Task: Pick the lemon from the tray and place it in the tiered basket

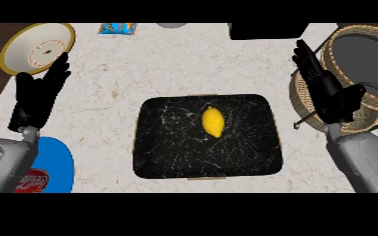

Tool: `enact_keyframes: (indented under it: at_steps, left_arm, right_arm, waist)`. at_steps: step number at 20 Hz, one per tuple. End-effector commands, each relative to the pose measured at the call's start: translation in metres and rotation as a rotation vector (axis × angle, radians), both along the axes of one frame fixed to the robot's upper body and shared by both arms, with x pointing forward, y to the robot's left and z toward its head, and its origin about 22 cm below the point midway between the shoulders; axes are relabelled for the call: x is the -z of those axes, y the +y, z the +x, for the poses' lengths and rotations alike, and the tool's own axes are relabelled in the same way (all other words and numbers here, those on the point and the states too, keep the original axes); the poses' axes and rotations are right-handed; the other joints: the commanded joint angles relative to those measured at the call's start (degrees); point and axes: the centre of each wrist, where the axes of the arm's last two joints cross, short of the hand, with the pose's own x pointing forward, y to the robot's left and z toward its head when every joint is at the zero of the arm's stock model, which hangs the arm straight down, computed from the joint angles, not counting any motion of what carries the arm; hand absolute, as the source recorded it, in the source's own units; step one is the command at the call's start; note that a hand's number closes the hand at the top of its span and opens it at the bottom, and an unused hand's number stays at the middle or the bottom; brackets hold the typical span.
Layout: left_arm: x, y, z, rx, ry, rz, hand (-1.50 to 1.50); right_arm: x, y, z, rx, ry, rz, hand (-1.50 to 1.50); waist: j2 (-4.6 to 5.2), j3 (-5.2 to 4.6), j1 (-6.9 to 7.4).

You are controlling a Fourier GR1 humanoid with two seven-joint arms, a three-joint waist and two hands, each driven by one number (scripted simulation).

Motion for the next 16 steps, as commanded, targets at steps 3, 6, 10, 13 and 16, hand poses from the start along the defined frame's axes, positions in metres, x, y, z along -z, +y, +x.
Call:
enact_keyframes:
  at_steps: [3,6,10,13,16]
  left_arm:
    - [0.022,0.011,-0.015,-0.041,0.061,-0.02,0.0]
    - [0.052,0.017,-0.038,-0.088,0.164,-0.082,0.0]
    - [0.078,0.021,-0.071,-0.079,0.205,-0.131,0.0]
    - [0.084,0.02,-0.075,-0.1,0.203,-0.142,0.0]
    - [0.072,0.027,-0.066,-0.089,0.205,-0.144,0.0]
  right_arm:
    - [0.072,0.033,-0.026,-0.056,0.138,0.435,1.5]
    - [0.105,0.069,-0.046,-0.129,0.243,0.775,1.5]
    - [0.113,0.111,-0.062,-0.014,-0.085,0.745,-1.5]
    - [0.131,0.07,-0.067,0.123,0.061,0.259,-1.5]
    - [0.139,0.038,-0.068,0.099,0.175,-0.112,-1.5]
  waist:
    - [1.24,-1.39,2.21]
    - [2.17,-0.92,4.85]
    - [0.44,-1.63,3.01]
    - [0.22,-1.99,2.11]
    - [0.31,-2.3,2.71]
